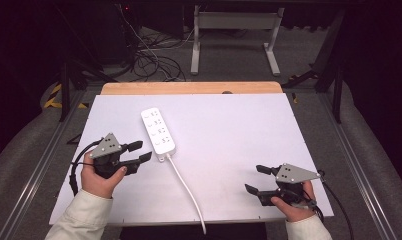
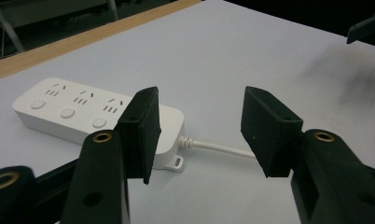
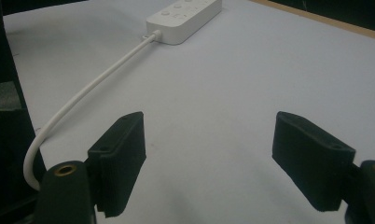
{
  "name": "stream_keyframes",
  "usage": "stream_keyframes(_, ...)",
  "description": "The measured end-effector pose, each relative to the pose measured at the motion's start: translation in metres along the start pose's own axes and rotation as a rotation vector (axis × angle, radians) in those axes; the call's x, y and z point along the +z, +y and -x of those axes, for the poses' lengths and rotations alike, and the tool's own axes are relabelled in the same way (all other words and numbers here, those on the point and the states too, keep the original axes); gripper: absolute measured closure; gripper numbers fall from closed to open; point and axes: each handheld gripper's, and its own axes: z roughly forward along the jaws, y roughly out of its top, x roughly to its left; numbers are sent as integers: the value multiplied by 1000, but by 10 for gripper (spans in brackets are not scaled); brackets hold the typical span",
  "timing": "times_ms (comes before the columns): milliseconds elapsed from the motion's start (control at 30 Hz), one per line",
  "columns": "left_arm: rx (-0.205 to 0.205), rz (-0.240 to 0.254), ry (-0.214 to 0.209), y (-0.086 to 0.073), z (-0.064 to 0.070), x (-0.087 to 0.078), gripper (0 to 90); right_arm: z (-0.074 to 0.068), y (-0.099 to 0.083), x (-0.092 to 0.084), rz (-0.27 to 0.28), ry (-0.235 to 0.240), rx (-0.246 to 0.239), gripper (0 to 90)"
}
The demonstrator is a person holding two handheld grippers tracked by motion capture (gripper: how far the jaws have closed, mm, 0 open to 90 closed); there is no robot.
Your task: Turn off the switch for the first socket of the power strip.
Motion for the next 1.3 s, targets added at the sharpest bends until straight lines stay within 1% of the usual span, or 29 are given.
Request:
stream_keyframes(33, -7, -3, -4, 1, 0, 2, 483, 0, 0, 0, 0, 1, -3, 264)
stream_keyframes(67, 3, -7, 2, 4, -2, 5, 485, 0, 0, 1, -1, 2, -3, 265)
stream_keyframes(167, -1, -6, 1, 6, -2, 9, 506, 0, 0, 1, -1, 0, -4, 266)
stream_keyframes(300, -3, -8, -9, 7, -7, 17, 581, -1, 1, -1, 7, -6, -7, 273)
stream_keyframes(367, -9, -6, -9, 7, -7, 18, 608, -1, 0, -1, 6, -5, -7, 273)
stream_keyframes(400, -12, -4, -8, 7, -8, 19, 608, -1, 0, -1, 6, -5, -7, 273)
stream_keyframes(433, -6, -7, -4, 7, -9, 19, 654, -1, 0, -1, 6, -5, -6, 273)
stream_keyframes(467, -13, -10, -6, 7, -10, 20, 654, -1, 0, -1, 6, -5, -6, 273)
stream_keyframes(500, -9, -14, -6, 7, -12, 22, 736, -1, 0, -1, 3, -5, -8, 274)
stream_keyframes(567, -14, -20, -14, 6, -14, 24, 841, 0, 0, -2, 6, -10, -10, 274)
stream_keyframes(600, -14, -20, -14, 6, -14, 24, 883, 0, 0, -2, 6, -10, -10, 274)
stream_keyframes(633, -26, -30, -21, 5, -16, 28, 897, 0, 0, -3, 13, -13, -3, 274)
stream_keyframes(700, -20, -37, -14, 5, -18, 30, 898, 0, 0, -3, 13, -15, -4, 275)
stream_keyframes(733, -33, -42, -18, 4, -19, 33, 898, 0, 0, -2, 9, -12, -7, 274)
stream_keyframes(767, -32, -48, -15, 4, -20, 36, 898, 0, 0, -2, 9, -12, -7, 274)
stream_keyframes(800, -48, -57, -11, 3, -23, 41, 898, -1, 0, -1, 5, -8, -8, 275)
stream_keyframes(900, -64, -74, 7, 1, -28, 50, 898, -1, 0, 0, 1, -7, -7, 275)
stream_keyframes(933, -64, -74, 7, 1, -28, 50, 899, -1, 0, 0, 1, -7, -7, 275)
stream_keyframes(1000, -63, -88, 15, 0, -32, 55, 898, 0, -1, -1, 5, -6, -5, 275)
stream_keyframes(1033, -73, -103, 19, -2, -34, 60, 899, 0, -1, -1, 6, -7, -6, 275)
stream_keyframes(1067, -60, -110, 31, -3, -36, 62, 899, 0, -1, -1, 6, -7, -6, 275)
stream_keyframes(1100, -62, -116, 38, -3, -37, 64, 899, 0, -1, -1, 5, -6, -7, 275)
stream_keyframes(1167, -69, -122, 33, -4, -37, 66, 899, 0, -1, -1, 5, -7, -6, 275)
stream_keyframes(1200, -57, -131, 45, -5, -39, 68, 899, 0, -1, 0, 3, -6, -7, 275)
stream_keyframes(1233, -57, -135, 51, -6, -40, 69, 899, 0, -1, 0, 1, -4, -8, 274)
stream_keyframes(1267, -78, -133, 44, -8, -41, 74, 898, 0, -1, 0, 1, -4, -5, 274)
stream_keyframes(1300, -78, -133, 44, -8, -41, 74, 899, 0, -1, 0, 1, -7, -6, 274)
